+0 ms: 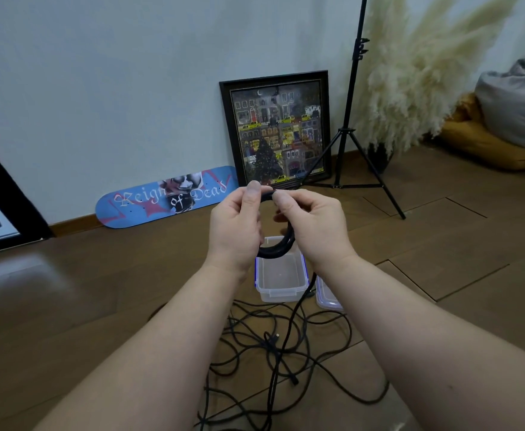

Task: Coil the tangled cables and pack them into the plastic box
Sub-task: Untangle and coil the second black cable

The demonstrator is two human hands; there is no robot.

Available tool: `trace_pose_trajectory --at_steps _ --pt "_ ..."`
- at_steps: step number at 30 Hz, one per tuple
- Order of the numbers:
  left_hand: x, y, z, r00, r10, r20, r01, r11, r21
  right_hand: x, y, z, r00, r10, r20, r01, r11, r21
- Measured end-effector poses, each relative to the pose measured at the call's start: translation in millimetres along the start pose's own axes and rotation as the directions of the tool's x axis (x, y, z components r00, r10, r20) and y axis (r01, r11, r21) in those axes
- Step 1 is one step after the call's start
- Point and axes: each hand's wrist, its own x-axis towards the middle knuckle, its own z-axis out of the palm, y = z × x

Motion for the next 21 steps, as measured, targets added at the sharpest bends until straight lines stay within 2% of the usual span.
trace_pose_trajectory --at_steps 3,6,11,14,21 --pt "2.2 -4.4 -2.1 0.998 0.053 0.030 -0.055 0.997 0.061 1.0 -2.7 -1.4 0.996 0.085 0.017 -0.086 0.989 0.119" --pt "3.4 -8.7 -2.9 0.991 0.117 0.059 -0.123 0.986 0.112 2.7 -2.3 -3.6 0.992 0.108 0.066 -0.118 0.977 0.180" --pt "2.9 -12.7 -4.7 0.981 0.192 0.034 -0.195 0.968 0.158 0.2 -2.4 -6.8 0.987 0.041 0.155 -0.054 0.995 0.082" --pt "4.1 -14.0 -5.8 0.972 0.233 0.015 -0.232 0.952 0.199 -0.4 -2.1 -4.0 0.990 0.040 0.138 -0.049 0.997 0.063" --pt "7.5 -14.9 -5.2 0.977 0.214 -0.005 -0.209 0.958 0.195 0.7 -3.4 -1.5 0.995 0.062 0.083 -0.078 0.977 0.197"
